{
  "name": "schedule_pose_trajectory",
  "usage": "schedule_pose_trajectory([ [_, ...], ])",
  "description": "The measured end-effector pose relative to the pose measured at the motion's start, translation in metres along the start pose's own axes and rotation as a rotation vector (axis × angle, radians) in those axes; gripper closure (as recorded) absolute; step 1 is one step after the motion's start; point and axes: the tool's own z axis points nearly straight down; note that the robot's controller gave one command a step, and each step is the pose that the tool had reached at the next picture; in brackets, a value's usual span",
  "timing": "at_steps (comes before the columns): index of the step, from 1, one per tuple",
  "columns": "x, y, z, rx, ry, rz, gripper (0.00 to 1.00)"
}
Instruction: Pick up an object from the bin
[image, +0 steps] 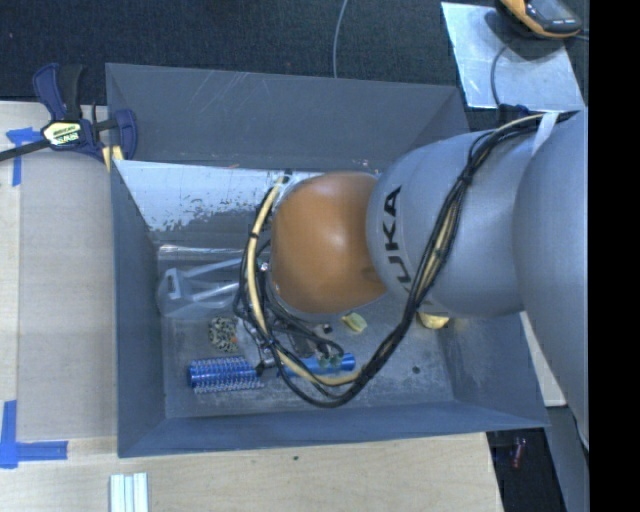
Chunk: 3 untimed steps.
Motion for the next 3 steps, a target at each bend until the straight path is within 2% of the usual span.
schedule_pose_trajectory([
  [1,-0.008,-0.012,0.045,0.0,-0.001,0.091,1.0],
  [3,-0.005,0.008,0.071,0.002,-0.008,0.219,1.0],
])
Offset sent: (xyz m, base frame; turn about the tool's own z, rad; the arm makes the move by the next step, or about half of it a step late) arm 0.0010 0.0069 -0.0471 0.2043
